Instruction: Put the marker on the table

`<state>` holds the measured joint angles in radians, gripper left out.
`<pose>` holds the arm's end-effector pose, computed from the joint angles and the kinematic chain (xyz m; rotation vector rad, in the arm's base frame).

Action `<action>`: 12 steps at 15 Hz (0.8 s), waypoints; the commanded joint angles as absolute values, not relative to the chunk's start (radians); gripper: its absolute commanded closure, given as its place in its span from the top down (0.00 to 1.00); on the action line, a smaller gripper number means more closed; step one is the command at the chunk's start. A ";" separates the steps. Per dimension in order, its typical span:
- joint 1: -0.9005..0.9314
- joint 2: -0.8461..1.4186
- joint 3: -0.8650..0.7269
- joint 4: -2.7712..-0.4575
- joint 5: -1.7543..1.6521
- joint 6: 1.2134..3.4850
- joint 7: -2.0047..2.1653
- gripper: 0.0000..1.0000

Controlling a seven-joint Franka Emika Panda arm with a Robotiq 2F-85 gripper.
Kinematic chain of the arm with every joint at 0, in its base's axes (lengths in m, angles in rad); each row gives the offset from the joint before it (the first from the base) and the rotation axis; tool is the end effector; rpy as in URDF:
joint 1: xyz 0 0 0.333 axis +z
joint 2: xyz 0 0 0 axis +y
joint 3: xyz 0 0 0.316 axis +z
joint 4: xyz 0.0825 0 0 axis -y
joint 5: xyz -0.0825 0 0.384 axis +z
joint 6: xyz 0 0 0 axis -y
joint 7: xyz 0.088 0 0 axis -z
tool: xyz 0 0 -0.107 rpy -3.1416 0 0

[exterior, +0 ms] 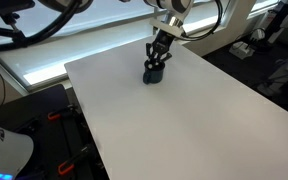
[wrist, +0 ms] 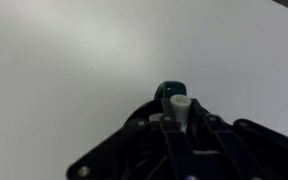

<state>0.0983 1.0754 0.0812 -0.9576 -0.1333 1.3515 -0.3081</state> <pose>0.6935 0.0903 0.1759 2.8666 0.7126 -1.0462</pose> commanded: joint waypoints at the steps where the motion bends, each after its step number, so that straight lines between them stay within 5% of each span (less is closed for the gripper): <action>1: 0.103 1.109 0.074 -0.888 -0.129 1.279 -0.296 0.05; 12: 0.020 1.045 0.111 -0.693 0.095 1.021 -0.219 0.05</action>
<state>0.0629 1.0785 0.0862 -0.7375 0.0097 1.0222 -0.2777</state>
